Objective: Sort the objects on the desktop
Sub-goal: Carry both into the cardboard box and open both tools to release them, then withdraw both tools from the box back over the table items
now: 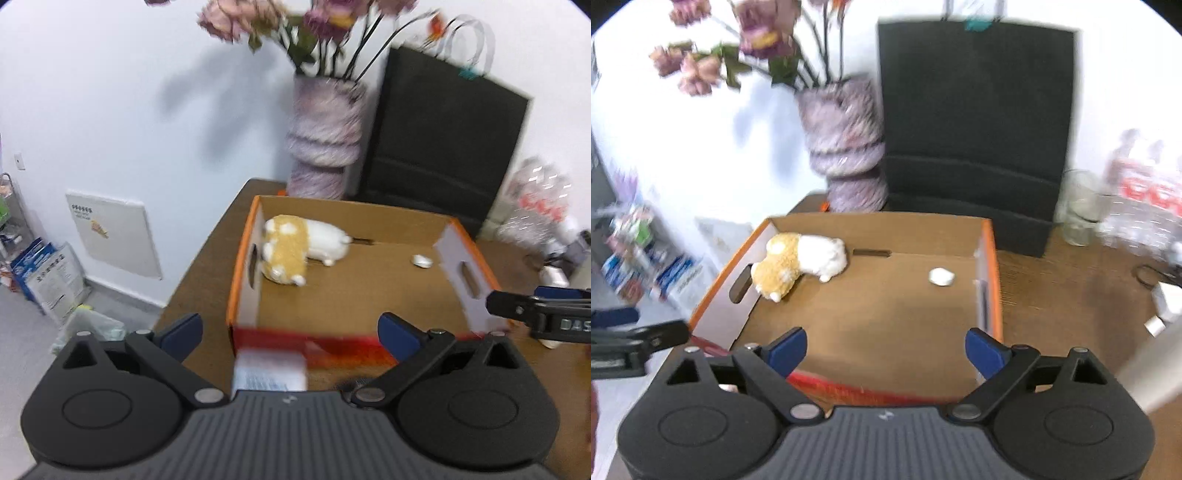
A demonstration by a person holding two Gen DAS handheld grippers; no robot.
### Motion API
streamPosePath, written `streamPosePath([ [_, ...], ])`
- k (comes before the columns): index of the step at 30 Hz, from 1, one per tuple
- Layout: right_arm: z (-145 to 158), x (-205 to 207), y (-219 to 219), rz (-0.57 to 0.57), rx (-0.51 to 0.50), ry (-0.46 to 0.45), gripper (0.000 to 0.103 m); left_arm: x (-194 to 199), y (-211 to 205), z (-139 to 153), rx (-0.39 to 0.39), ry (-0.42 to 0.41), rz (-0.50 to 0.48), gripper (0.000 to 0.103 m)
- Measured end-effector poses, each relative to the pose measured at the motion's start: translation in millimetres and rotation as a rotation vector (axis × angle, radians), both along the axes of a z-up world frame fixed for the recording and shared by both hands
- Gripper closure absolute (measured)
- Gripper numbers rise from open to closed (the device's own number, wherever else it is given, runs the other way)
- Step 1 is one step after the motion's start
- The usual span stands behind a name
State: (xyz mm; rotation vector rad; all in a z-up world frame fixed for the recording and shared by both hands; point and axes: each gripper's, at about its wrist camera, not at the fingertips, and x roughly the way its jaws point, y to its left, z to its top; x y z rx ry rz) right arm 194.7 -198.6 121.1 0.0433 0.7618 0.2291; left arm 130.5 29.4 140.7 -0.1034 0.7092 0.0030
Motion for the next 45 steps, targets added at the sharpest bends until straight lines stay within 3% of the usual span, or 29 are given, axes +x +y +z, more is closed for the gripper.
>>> streamPosePath([
  [4, -16, -70, -9, -0.046, 0.023, -0.175, 0.010, -59, -8, -13, 0.009, -0.078, -0.030, 0.000],
  [7, -31, -116, -16, -0.054, 0.065, -0.227, 0.010, -99, -17, -34, 0.057, -0.123, -0.035, 0.000],
  [13, -69, -198, 5, -0.013, 0.088, -0.254, 0.009, -171, -23, -75, 0.052, -0.152, -0.070, 0.000],
  [17, -95, -238, 12, -0.012, 0.035, -0.206, 0.009, -199, -13, -96, -0.025, -0.096, -0.032, 0.000],
  [20, -109, -252, 10, -0.040, 0.056, -0.142, 0.009, -208, -9, -112, -0.030, -0.052, -0.057, 0.000],
  [28, -121, -292, 7, -0.029, -0.010, -0.158, 0.009, -228, -7, -122, -0.005, -0.039, -0.058, 0.000],
  [39, -130, -290, -2, -0.054, 0.021, -0.110, 0.009, -227, -19, -130, 0.050, -0.041, -0.065, 0.000],
  [45, -129, -287, 0, -0.055, 0.006, -0.102, 0.009, -219, -19, -117, -0.009, -0.051, -0.080, 0.000],
])
